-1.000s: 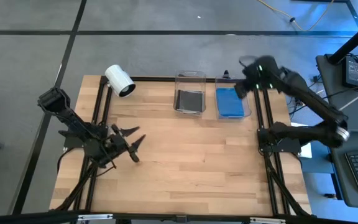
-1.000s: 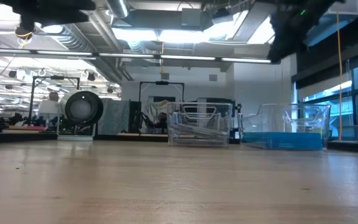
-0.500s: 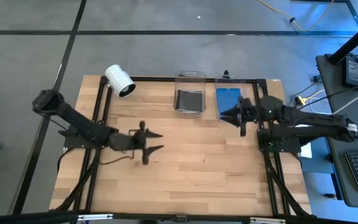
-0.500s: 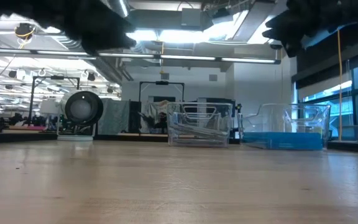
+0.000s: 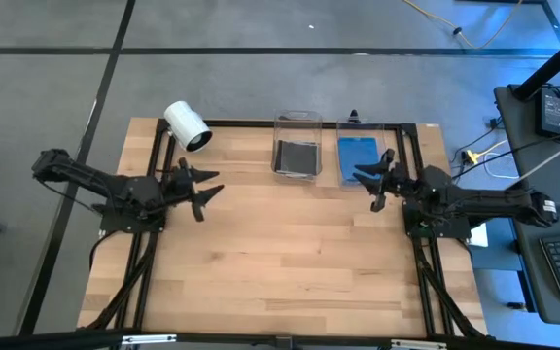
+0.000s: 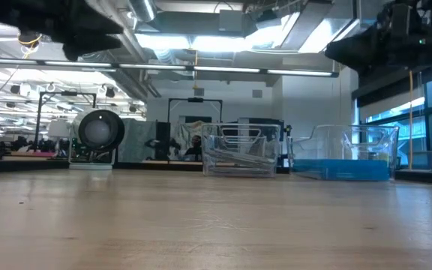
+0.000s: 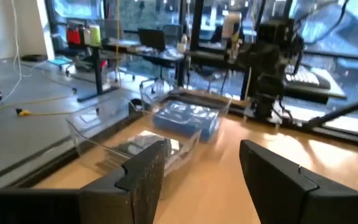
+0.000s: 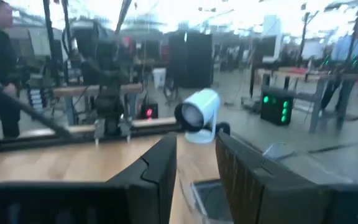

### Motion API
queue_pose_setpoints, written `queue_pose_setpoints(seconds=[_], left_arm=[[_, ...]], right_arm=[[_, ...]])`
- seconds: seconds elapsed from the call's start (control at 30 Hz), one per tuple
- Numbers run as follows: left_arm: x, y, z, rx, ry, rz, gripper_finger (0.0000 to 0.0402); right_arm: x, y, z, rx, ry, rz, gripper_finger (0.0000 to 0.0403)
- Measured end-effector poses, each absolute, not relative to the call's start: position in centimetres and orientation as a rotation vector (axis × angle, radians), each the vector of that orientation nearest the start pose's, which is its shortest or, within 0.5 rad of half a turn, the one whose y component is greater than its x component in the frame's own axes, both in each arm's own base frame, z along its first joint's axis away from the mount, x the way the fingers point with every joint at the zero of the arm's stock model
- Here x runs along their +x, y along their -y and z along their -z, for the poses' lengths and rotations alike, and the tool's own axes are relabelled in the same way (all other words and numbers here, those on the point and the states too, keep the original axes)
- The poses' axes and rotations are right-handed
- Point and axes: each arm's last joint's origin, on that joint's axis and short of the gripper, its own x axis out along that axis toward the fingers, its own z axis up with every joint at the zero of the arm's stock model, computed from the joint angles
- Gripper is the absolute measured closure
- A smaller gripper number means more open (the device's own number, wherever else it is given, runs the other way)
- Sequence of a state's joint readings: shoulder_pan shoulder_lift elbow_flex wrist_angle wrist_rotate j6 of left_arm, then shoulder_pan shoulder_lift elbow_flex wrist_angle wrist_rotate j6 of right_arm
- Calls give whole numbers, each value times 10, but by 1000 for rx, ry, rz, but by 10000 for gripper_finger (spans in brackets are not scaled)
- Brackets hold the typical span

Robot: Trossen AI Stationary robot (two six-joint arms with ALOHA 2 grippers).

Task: Pick & place jewel cases by type
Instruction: Return to Home Position

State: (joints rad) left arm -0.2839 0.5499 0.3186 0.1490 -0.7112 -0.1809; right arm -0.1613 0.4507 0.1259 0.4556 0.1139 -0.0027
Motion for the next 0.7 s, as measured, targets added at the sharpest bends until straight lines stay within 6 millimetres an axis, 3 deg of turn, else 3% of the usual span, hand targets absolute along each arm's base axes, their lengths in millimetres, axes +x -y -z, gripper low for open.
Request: queue_pose_setpoints(seconds=[0.4, 0.7], left_arm=[[106, 5, -176, -186, -19, -462, 197], [101, 0, -165, -204, 18, -437, 197]], right_arm=[[119, 32, -184, 46, 129, 385, 286], [108, 31, -183, 90, 171, 332, 286]])
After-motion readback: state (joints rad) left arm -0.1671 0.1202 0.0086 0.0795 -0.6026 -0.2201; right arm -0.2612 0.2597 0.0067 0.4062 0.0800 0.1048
